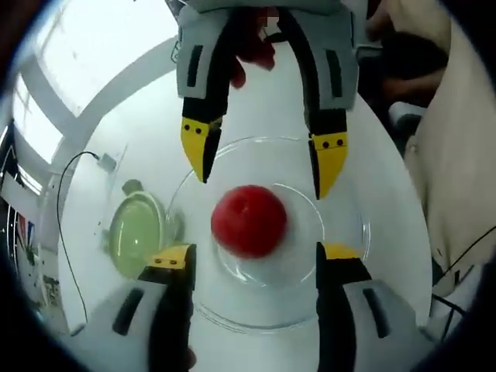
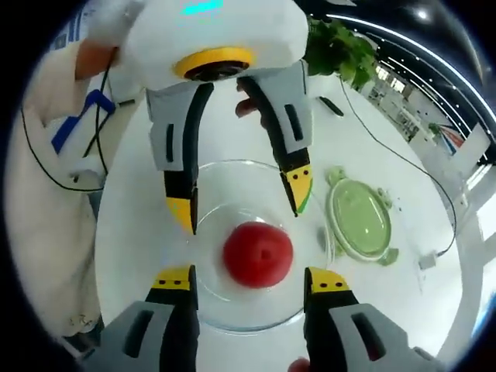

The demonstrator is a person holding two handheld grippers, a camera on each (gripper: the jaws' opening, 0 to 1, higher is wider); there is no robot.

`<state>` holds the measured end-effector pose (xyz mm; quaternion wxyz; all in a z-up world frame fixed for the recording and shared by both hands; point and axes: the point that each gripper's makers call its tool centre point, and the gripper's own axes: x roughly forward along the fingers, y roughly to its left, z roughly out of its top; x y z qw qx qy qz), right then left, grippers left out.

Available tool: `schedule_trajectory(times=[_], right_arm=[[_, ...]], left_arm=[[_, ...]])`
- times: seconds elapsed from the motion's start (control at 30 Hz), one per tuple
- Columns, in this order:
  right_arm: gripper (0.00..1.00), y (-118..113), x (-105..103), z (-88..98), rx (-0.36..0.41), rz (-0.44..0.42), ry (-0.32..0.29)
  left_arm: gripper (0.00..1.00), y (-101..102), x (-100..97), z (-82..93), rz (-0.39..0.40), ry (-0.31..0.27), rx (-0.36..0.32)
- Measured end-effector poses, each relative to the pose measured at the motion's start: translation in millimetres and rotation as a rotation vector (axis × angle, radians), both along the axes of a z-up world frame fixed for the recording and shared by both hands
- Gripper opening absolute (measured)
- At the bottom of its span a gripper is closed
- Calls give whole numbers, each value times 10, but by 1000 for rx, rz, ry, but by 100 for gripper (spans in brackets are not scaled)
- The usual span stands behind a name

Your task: Open container latches remove lid place lid upside down on tabletop take tomato from container place on tabletop

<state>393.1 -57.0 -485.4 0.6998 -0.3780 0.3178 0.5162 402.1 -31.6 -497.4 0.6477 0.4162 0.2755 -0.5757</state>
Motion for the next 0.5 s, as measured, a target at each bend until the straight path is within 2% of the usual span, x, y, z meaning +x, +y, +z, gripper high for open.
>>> schedule_trajectory(times=[0.23, 0.5], right_arm=[[49, 12, 39, -120, -20, 0, 28], [49, 10, 72, -223, -41, 0, 43]], left_arm=[[55, -57, 32, 4, -1, 30, -43], [55, -90, 43, -88, -12, 48, -34]])
